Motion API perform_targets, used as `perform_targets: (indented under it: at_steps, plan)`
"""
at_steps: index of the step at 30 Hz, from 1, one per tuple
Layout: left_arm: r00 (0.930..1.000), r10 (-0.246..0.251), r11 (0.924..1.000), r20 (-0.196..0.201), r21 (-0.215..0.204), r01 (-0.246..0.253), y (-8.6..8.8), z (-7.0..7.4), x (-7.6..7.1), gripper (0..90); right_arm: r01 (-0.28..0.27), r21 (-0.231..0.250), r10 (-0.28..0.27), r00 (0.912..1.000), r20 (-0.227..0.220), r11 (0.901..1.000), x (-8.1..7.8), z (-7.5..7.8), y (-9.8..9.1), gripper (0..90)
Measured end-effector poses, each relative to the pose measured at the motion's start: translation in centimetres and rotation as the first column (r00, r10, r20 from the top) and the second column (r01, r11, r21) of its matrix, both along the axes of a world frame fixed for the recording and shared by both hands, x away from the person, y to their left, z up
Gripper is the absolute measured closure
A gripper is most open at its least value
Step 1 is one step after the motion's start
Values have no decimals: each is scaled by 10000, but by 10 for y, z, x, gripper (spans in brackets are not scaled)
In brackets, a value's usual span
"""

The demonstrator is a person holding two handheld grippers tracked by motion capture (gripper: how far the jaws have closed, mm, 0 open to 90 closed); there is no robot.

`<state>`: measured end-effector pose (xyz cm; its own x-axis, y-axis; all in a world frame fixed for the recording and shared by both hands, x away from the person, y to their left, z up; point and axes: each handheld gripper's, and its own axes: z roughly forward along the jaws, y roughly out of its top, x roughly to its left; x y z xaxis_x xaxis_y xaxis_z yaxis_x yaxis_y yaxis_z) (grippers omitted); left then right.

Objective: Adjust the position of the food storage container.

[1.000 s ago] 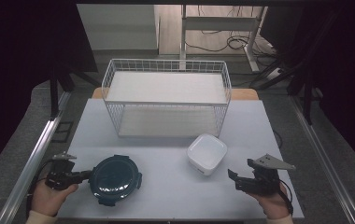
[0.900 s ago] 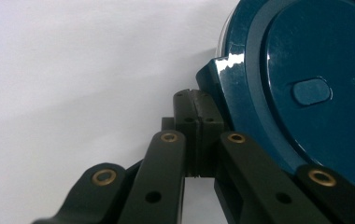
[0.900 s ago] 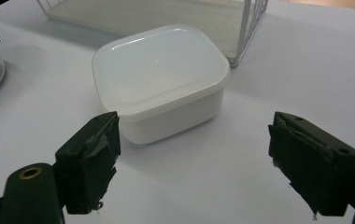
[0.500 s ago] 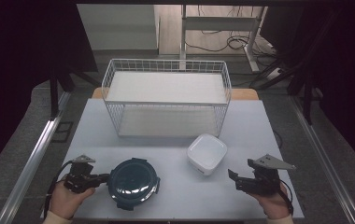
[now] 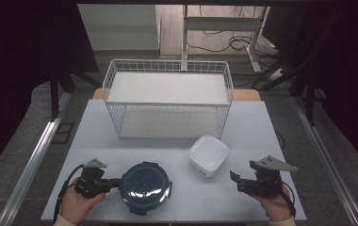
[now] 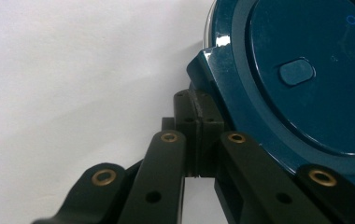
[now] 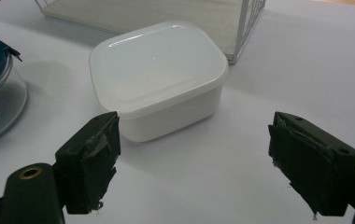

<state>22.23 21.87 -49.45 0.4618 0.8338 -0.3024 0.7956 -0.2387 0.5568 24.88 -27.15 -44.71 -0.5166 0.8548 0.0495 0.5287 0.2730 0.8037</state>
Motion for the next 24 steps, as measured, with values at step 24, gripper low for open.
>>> perform_targets:
  at_steps: [24]
  plan:
    - [9971,-752,9970,147,-168,755,-13,6,-5,900,0,51,0,10000,4,10000,-1,1,3,169]
